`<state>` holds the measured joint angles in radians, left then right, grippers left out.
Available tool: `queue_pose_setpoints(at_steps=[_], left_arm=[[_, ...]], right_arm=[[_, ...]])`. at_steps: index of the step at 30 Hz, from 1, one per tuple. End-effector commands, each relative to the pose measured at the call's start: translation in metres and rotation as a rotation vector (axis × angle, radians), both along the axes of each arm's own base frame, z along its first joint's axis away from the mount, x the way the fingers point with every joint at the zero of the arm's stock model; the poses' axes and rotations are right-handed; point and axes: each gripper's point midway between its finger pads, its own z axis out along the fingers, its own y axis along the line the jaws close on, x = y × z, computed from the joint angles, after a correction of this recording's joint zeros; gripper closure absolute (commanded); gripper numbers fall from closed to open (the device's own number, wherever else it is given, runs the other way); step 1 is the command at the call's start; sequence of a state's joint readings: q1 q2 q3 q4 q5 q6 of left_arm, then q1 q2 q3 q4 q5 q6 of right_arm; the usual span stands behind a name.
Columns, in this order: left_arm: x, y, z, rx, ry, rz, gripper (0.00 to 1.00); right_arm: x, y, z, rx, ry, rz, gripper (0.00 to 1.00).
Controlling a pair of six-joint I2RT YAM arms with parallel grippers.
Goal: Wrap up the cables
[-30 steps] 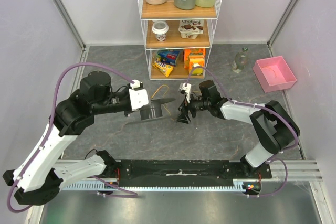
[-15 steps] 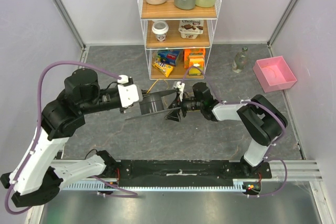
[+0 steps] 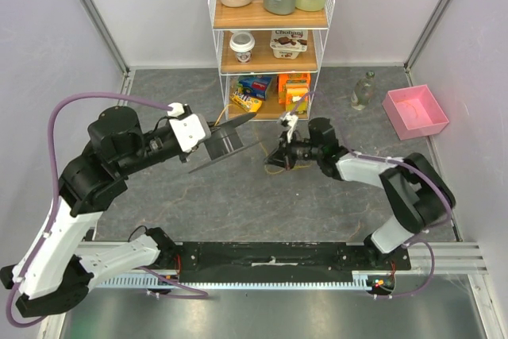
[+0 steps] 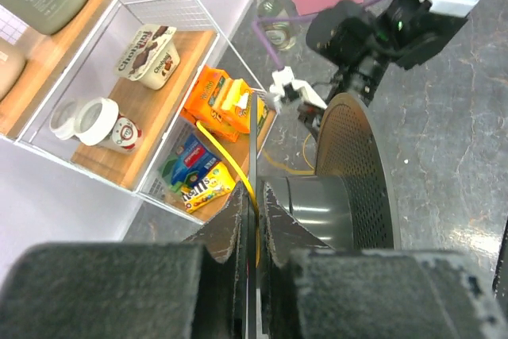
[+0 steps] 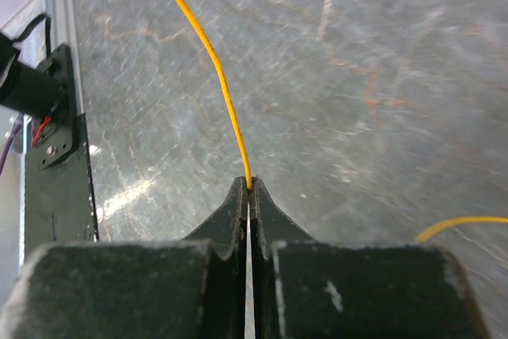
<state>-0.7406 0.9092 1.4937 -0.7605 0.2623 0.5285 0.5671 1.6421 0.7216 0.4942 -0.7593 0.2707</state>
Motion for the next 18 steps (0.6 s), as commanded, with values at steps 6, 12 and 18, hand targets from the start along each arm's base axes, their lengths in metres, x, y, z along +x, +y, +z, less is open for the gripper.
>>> queue_pose_setpoints(at_steps=[6,12,18], left_arm=[[0.016,0.015,0.018,-0.082,-0.088,0.129,0.98],[0.039,0.032,0.041,-0.147,-0.133,0.290,0.98],[0.029,0.017,0.073,-0.285,-0.075,0.222,0.98]], right_arm=[[0.041,-0.087,0.043,-0.071,-0.049,-0.226,1.00],[0.039,-0.126,0.027,-0.130,-0.007,-0.303,1.00],[0.054,-0.116,0.007,-0.156,0.115,-0.328,1.00]])
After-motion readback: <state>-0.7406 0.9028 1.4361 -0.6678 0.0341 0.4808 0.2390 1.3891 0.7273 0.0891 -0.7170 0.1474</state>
